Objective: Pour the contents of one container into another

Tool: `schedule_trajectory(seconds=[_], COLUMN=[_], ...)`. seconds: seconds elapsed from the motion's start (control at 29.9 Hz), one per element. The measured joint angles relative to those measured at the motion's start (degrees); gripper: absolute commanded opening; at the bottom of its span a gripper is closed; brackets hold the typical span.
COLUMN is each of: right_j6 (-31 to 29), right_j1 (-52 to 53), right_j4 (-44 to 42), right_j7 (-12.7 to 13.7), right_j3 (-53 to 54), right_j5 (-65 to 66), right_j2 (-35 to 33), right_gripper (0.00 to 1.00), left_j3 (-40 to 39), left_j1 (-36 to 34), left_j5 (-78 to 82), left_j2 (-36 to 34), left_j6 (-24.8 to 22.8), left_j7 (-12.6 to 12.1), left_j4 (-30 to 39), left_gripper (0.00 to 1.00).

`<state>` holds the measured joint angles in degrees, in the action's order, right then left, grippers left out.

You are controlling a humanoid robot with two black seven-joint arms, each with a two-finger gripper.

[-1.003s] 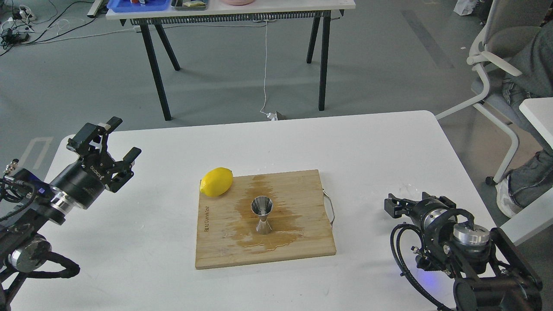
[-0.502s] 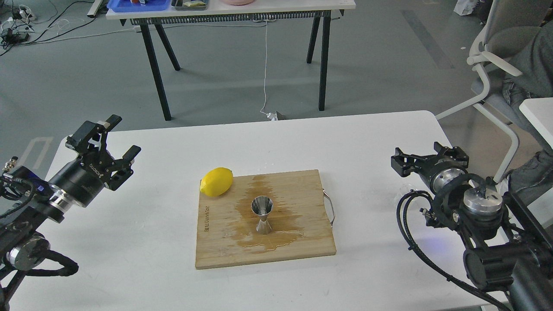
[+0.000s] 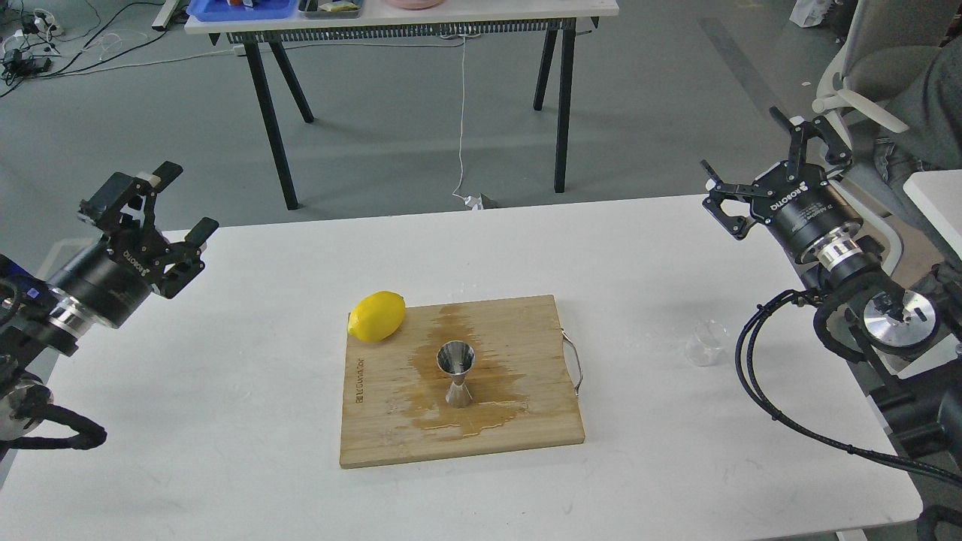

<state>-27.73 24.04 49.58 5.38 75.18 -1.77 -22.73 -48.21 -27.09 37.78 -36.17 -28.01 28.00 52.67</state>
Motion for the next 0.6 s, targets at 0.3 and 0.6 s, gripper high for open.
schedule_trajectory(seconds=[0.3,0.6], right_j6=[-0.3,-0.3], right_j1=[0.6,3.1], right_j4=[-1.9,-2.4], right_j7=[0.5,0.1], right_j3=[-1.2,-2.0], right_j5=[3.0,3.6], right_j2=[-2.9,-3.8], right_gripper=[0.98,0.98], left_j3=[-0.3,-1.8], left_j1=[0.2,0.0], left_j5=[0.0,-0.1], left_j2=[-0.1,0.5], left_j6=[0.0,0.0], left_j7=[0.0,0.0], left_j4=[0.7,0.9], left_gripper=[0.99,0.99])
